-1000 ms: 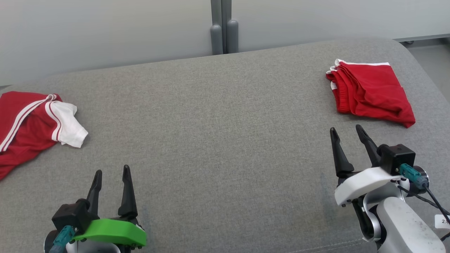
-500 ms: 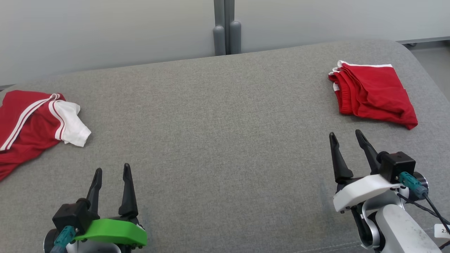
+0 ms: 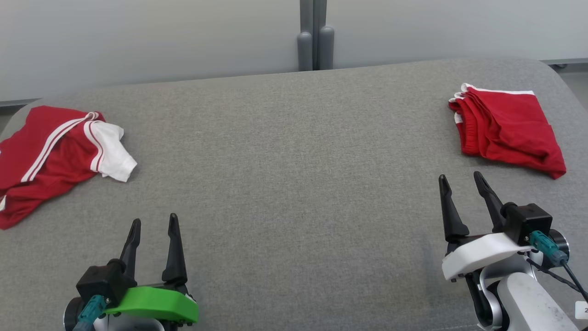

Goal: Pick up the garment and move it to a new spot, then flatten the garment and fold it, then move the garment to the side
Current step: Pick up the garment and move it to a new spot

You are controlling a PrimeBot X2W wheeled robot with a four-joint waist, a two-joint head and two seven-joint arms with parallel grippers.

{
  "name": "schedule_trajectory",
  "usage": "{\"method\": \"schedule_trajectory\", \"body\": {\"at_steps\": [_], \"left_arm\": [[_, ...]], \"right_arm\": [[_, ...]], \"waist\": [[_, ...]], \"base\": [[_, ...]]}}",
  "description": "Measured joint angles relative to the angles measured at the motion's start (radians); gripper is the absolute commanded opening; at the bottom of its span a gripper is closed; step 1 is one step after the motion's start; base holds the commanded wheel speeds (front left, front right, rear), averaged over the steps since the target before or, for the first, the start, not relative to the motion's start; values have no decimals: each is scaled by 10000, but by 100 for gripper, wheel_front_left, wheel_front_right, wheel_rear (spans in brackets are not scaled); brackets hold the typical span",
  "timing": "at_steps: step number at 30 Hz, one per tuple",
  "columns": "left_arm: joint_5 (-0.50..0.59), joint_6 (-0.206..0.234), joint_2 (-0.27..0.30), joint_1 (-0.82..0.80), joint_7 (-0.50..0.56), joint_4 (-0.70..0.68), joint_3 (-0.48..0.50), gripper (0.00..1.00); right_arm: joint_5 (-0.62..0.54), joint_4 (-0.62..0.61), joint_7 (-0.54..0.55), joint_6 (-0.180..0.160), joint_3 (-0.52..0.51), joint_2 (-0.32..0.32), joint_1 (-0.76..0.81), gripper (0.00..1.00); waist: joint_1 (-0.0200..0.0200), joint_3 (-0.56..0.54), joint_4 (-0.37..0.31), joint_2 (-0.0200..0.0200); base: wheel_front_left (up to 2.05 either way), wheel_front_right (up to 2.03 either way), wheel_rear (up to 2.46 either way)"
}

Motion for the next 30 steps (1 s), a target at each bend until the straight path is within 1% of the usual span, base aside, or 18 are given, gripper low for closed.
{"method": "schedule_trajectory", "body": {"at_steps": [4, 5, 6, 8, 15, 20, 24, 26, 30], "left_arm": [[29, 0, -2, -2, 0, -12, -56, 100], [29, 0, -6, -3, 0, -52, -40, 100], [29, 0, -6, -3, 0, -52, -40, 100], [29, 0, -12, -3, 0, -127, 81, 100], [29, 46, -27, 30, -2, -502, 805, 100], [52, 48, -27, 459, -2, -662, 1313, 100], [-10, 48, -29, 581, -2, -780, 1406, 100], [-25, 48, -29, 581, -2, -802, 1367, 100], [-25, 50, -27, 581, -2, -798, 982, 100]], "right_arm": [[-12, -75, 0, 0, 2, -6, 4, 100], [-42, -102, 0, 2, 50, -6, 20, 100], [-42, -102, 0, 2, 50, -6, 20, 100], [-96, -105, 0, 33, 192, 0, 22, 100], [-176, -52, 0, 483, 863, 65, -17, 100], [-249, 65, 0, 767, 1183, 117, -113, 100], [-249, 144, 0, 897, 1252, 171, -322, 100], [-249, 190, 0, 899, 1248, 219, -356, 100], [-247, 267, 0, 876, 1083, 244, -401, 100]], "waist": [[0, -6, 251, 0], [0, -10, 453, 0], [0, -10, 453, 0], [0, -14, 681, 0], [0, -33, 1568, 0], [0, -46, 2244, 0], [0, -60, 2800, 0], [0, -69, 3079, 0], [0, -88, 3639, 0]], "base": [[0, 0, 0], [0, 0, 0], [0, 0, 0], [0, 0, 0], [0, 0, 0], [0, 0, 0], [0, 0, 0], [0, 0, 0], [0, 0, 0]]}}
